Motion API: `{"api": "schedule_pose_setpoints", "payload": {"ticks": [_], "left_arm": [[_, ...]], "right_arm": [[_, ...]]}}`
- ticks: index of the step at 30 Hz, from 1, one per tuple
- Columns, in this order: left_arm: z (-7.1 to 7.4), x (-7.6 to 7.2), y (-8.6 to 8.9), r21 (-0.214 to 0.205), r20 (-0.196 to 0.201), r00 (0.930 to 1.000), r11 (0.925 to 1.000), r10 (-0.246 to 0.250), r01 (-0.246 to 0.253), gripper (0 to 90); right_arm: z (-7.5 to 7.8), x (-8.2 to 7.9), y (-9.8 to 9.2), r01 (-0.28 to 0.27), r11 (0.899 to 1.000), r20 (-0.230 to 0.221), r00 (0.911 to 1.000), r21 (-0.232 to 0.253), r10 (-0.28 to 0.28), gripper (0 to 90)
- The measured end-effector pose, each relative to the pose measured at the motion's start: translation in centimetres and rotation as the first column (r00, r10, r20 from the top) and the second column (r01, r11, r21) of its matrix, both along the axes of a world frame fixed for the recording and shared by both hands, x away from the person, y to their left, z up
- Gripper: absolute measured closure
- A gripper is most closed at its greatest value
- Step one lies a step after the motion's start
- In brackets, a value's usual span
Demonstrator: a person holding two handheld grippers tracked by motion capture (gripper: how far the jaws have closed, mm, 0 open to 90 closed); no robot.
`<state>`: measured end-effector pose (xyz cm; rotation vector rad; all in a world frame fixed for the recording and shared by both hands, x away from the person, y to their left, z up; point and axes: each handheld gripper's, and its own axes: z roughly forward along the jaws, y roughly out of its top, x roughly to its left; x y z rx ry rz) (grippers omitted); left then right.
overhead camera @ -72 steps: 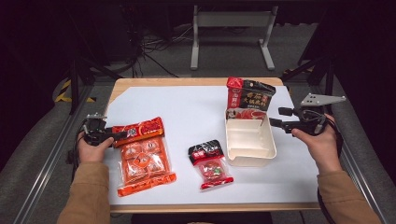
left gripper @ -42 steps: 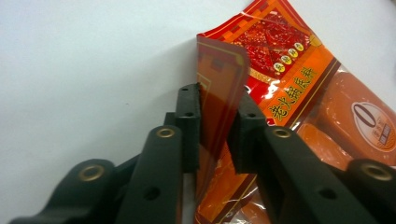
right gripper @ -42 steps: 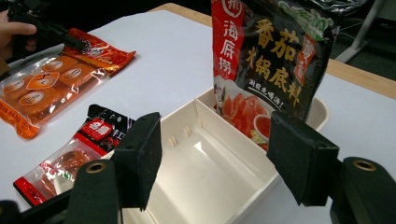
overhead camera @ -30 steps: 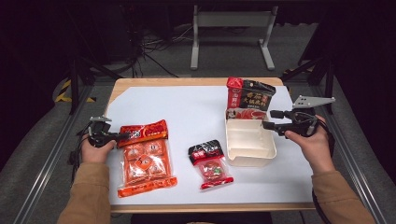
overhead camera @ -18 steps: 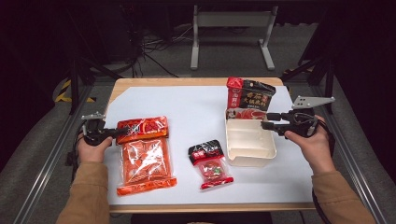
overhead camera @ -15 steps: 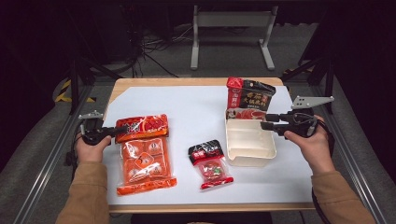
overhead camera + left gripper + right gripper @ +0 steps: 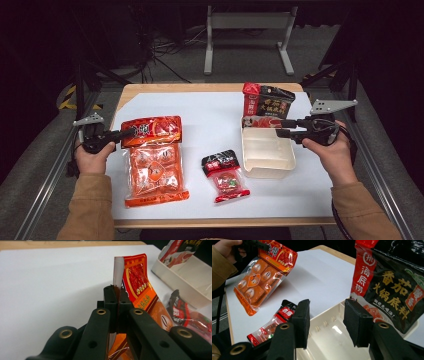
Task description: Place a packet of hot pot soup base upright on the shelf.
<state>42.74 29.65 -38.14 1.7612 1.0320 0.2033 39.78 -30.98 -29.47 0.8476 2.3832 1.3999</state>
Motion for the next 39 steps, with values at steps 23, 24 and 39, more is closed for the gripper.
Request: {"api": "schedule_pose_setpoints", "payload": {"ticks": [23,24,39], "left_arm": [[7.9,-5.1,-3.5,0.018,0.268,0.9549,0.9917,-0.127,0.127,90.0],[8.3,-5.4,-3.8,0.026,0.283,0.9490,0.9903,-0.138,0.137,90.0],[10.2,-7.3,-4.9,0.028,0.409,0.8803,0.9675,-0.241,0.251,90.0]], "right_arm": [[1.2,-0.3,1.1,-0.030,0.999,0.028,0.9992,0.013,0.030,58.9],[1.2,-0.3,1.2,-0.032,0.999,0.029,0.9991,0.012,0.032,59.1],[1.5,-0.3,2.1,-0.073,0.997,0.046,0.9963,0.024,0.072,59.0]]}}
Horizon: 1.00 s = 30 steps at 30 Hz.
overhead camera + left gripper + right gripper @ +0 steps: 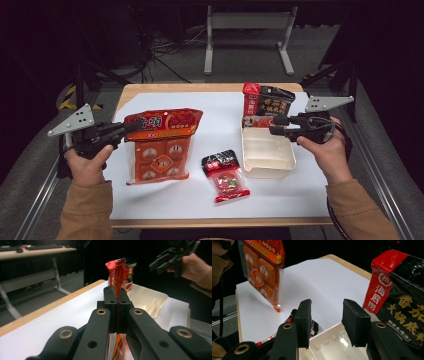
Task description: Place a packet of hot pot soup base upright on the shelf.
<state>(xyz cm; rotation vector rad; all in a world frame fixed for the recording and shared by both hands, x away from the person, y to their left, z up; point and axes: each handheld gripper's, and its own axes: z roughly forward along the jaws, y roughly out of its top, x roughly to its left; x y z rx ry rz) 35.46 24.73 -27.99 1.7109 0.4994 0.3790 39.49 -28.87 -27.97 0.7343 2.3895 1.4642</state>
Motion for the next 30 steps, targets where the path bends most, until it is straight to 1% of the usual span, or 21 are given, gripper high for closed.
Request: {"api": "schedule_pose_setpoints", "payload": {"ticks": [3,8,11,12,16,20,25,26,27,30], "left_arm": [[0.2,-0.2,-0.4,0.000,0.013,0.9997,0.9998,-0.020,0.020,90.0],[0.6,-0.5,-1.0,0.011,0.034,0.9993,0.9998,-0.017,0.016,90.0],[0.8,-0.4,-1.1,-0.001,0.038,0.9992,0.9999,-0.015,0.015,90.0],[0.8,-0.4,-1.1,-0.001,0.038,0.9992,0.9999,-0.015,0.015,90.0],[0.8,-0.4,-1.3,-0.014,0.041,0.9990,0.9997,-0.018,0.019,90.0],[1.1,-0.6,-1.9,-0.018,0.051,0.9978,0.9989,-0.043,0.044,90.0],[1.5,-1.1,-2.9,-0.018,0.066,0.9942,0.9961,-0.085,0.086,90.0],[1.6,-1.2,-3.0,-0.018,0.069,0.9936,0.9958,-0.089,0.090,90.0],[1.6,-1.2,-3.0,-0.018,0.069,0.9936,0.9958,-0.089,0.090,90.0],[1.8,-1.5,-3.6,-0.014,0.077,0.9916,0.9943,-0.104,0.106,90.0]], "right_arm": [[0.0,0.1,0.5,-0.017,1.000,0.000,0.9998,-0.001,0.017,58.7],[0.1,0.2,1.5,-0.038,0.999,0.016,0.9992,0.007,0.038,56.2],[0.3,0.3,2.3,-0.053,0.998,0.025,0.9983,0.016,0.053,54.0],[0.3,0.3,2.3,-0.053,0.998,0.025,0.9983,0.016,0.053,54.0],[0.6,0.5,3.7,-0.080,0.996,0.040,0.9962,0.038,0.078,50.5],[0.6,0.6,5.0,-0.104,0.993,0.046,0.9938,0.058,0.102,47.1],[0.8,0.5,7.0,-0.156,0.985,0.060,0.9865,0.066,0.153,43.5],[0.8,0.4,7.4,-0.164,0.984,0.061,0.9853,0.066,0.160,43.1],[0.8,0.4,7.4,-0.164,0.984,0.061,0.9853,0.066,0.160,43.1],[0.9,0.3,8.7,-0.189,0.979,0.069,0.9804,0.072,0.184,41.5]]}}
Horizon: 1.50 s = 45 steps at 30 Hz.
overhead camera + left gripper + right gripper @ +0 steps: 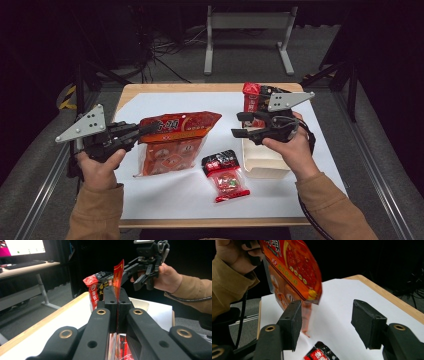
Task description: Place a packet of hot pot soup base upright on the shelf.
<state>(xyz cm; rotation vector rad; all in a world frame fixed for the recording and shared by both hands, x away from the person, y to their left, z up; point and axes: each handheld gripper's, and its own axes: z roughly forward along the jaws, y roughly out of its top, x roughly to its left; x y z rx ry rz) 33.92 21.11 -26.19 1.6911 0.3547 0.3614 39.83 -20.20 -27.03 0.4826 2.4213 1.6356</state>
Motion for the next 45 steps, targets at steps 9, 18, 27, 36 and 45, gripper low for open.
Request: {"api": "schedule_pose_setpoints", "payload": {"ticks": [9,18,27,36,45], "left_arm": [[0.1,-0.3,-1.4,-0.008,0.002,0.9992,0.9991,-0.040,0.040,90.0],[0.2,-0.4,-2.2,-0.010,0.007,0.9977,0.9976,-0.068,0.068,90.0],[0.3,-0.6,-2.2,-0.019,0.017,0.9972,0.9971,-0.073,0.073,90.0],[0.5,-0.9,-1.8,-0.028,0.026,0.9972,0.9971,-0.070,0.070,90.0],[0.5,-0.9,-1.2,-0.052,0.032,0.9976,0.9967,-0.062,0.063,90.0]], "right_arm": [[0.3,-0.3,2.1,-0.064,0.998,0.012,0.9979,0.028,0.064,38.4],[0.0,-0.1,3.8,-0.126,0.990,0.007,0.9921,0.059,0.125,38.7],[-0.6,0.2,5.6,-0.176,0.984,-0.003,0.9844,0.041,0.176,51.1],[-0.7,0.1,6.6,-0.250,0.967,-0.003,0.9681,0.041,0.250,73.2],[-0.1,-0.3,6.9,-0.302,0.952,0.022,0.9533,0.053,0.301,89.7]]}}
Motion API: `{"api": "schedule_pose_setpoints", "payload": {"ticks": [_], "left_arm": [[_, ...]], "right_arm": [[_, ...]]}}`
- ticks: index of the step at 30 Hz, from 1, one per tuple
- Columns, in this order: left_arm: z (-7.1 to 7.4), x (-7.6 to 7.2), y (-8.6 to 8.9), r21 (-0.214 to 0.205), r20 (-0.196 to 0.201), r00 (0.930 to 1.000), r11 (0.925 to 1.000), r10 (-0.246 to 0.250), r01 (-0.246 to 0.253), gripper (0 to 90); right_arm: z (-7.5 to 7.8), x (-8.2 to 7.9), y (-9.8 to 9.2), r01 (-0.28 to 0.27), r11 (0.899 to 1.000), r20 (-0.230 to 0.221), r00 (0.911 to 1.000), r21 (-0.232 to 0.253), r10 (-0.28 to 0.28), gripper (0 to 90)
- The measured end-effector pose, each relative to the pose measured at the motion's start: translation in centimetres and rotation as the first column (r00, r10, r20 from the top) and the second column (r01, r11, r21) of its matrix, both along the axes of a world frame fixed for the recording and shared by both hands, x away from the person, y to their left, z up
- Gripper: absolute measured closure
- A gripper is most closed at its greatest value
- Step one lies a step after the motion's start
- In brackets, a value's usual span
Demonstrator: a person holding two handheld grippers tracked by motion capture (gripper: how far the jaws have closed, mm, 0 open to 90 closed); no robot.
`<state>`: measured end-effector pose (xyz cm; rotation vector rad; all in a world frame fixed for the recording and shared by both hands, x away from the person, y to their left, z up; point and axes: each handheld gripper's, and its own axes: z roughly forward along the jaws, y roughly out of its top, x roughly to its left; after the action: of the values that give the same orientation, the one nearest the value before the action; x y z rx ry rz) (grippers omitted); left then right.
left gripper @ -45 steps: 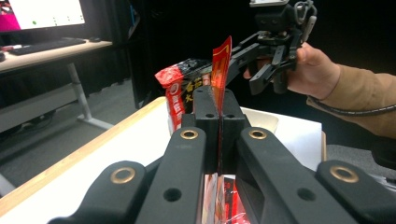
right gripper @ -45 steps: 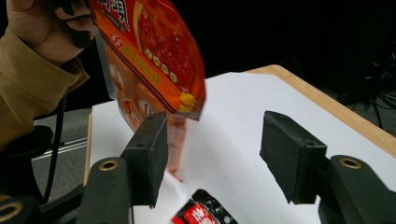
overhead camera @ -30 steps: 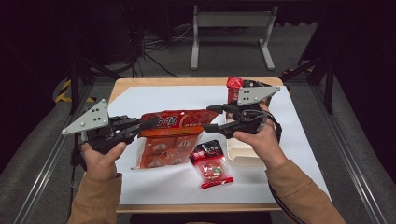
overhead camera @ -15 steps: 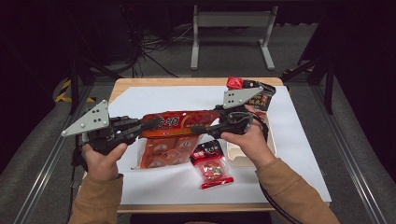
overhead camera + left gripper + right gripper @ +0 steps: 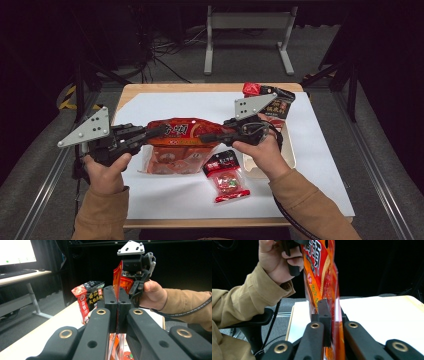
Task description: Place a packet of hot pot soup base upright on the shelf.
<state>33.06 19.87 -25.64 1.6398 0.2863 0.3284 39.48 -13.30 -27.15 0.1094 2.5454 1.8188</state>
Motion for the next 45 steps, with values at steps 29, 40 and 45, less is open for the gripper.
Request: {"api": "schedule_pose_setpoints", "payload": {"ticks": [29,40,45], "left_arm": [[-0.6,1.0,1.1,-0.045,-0.033,0.9955,0.9949,0.089,-0.090,60.9],[-2.2,3.0,2.2,0.023,-0.110,0.9839,0.9900,0.141,-0.139,38.7],[-2.4,3.2,2.6,0.031,-0.109,0.9790,0.9850,0.172,-0.170,36.5]], "right_arm": [[2.3,-0.9,-0.4,0.041,0.998,0.052,0.9977,0.045,-0.043,90.0],[4.4,-1.1,-2.9,0.135,0.991,0.055,0.9892,0.020,-0.136,90.0],[5.1,-1.1,-4.2,0.176,0.984,0.057,0.9825,0.021,-0.177,90.0]]}}
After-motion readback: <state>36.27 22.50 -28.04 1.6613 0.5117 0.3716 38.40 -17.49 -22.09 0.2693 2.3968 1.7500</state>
